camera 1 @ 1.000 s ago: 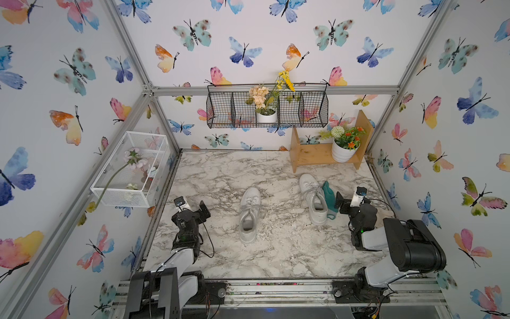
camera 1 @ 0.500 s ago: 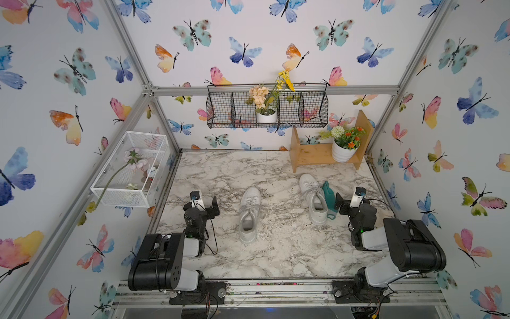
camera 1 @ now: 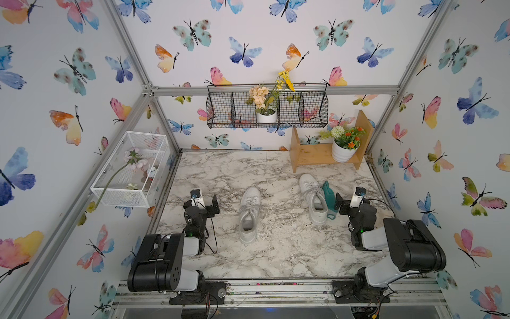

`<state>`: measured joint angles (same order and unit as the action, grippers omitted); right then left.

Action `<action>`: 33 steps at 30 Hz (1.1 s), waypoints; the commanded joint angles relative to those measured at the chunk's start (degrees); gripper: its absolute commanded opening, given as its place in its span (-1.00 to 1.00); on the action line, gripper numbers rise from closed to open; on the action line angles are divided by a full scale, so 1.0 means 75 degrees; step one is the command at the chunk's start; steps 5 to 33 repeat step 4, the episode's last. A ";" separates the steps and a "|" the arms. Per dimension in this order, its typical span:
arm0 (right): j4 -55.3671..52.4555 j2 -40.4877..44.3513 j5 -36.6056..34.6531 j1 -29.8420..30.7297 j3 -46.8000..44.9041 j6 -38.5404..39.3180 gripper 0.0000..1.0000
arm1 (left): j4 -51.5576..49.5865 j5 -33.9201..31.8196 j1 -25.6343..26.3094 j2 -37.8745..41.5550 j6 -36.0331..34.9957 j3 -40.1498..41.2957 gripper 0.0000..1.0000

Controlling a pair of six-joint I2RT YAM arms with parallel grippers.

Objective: Tie the shoes
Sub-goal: Reset both arms

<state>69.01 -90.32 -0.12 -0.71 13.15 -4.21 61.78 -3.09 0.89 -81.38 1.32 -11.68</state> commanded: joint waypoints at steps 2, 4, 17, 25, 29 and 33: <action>0.0048 0.0078 0.0121 0.0036 0.0052 0.0070 0.98 | -0.0100 0.0143 0.0034 0.0134 -0.0065 -0.0059 0.98; 0.0056 0.0089 0.0121 0.0036 0.0041 0.0069 0.98 | -0.0097 0.0143 0.0024 0.0140 -0.0064 -0.0060 0.97; 0.0056 0.0089 0.0121 0.0036 0.0041 0.0069 0.98 | -0.0097 0.0143 0.0024 0.0140 -0.0064 -0.0060 0.97; 0.0056 0.0089 0.0121 0.0036 0.0041 0.0069 0.98 | -0.0097 0.0143 0.0024 0.0140 -0.0064 -0.0060 0.97; 0.0056 0.0089 0.0121 0.0036 0.0041 0.0069 0.98 | -0.0097 0.0143 0.0024 0.0140 -0.0064 -0.0060 0.97; 0.0056 0.0089 0.0121 0.0036 0.0041 0.0069 0.98 | -0.0097 0.0143 0.0024 0.0140 -0.0064 -0.0060 0.97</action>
